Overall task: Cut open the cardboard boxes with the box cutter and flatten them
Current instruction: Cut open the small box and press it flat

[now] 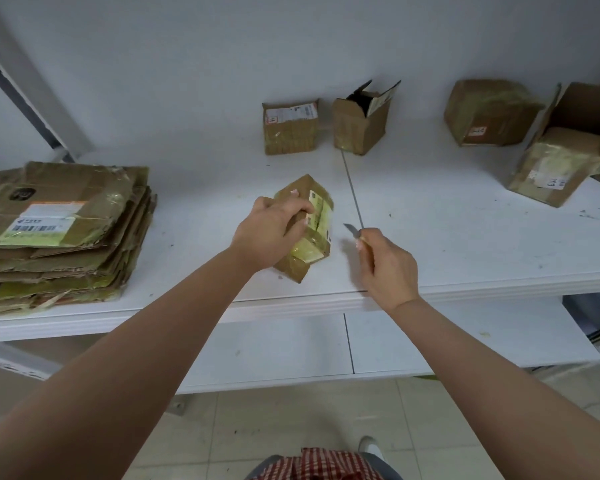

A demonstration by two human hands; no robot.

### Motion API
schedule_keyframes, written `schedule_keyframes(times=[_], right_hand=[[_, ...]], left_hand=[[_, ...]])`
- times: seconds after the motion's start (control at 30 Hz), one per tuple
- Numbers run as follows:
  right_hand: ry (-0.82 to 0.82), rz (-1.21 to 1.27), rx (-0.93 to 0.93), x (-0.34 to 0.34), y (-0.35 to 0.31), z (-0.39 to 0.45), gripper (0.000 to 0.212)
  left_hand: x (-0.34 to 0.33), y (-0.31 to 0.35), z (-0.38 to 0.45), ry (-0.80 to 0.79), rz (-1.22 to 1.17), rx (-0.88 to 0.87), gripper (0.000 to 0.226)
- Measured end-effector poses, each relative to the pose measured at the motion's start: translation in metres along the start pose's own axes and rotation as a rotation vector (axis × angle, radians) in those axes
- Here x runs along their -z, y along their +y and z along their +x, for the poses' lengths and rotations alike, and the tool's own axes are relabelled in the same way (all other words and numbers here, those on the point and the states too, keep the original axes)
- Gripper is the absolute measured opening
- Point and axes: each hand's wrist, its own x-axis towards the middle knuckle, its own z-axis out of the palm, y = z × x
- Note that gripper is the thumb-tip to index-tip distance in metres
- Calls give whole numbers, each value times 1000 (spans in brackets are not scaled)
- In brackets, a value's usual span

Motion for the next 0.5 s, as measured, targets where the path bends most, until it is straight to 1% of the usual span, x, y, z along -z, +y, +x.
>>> schedule_keyframes(times=[0.07,0.13,0.2,0.27,0.3,0.4,0.5], right_hand=[[-22,92,-67,3,1,11,20],[-7,118,-119,7,-2,25,16],[30,81,-157,8,-6,36,23],[6,63,-191,8,-7,43,36],[-27,64,-203,7,-6,45,38],[-109,96,-194,4,-3,45,32],[-92,101,-77,4,-1,45,28]], left_hand=[[4,-2,0,-62,-85,-64,40],[10,-5,0,-131,-61,-164,49],[11,-4,-2,-166,-21,-231,52],[7,-2,-2,-164,-53,-196,49],[4,-1,-3,-163,-86,-159,47],[-5,0,-3,-212,-166,-100,50],[-11,-2,-5,-206,-345,-10,34]])
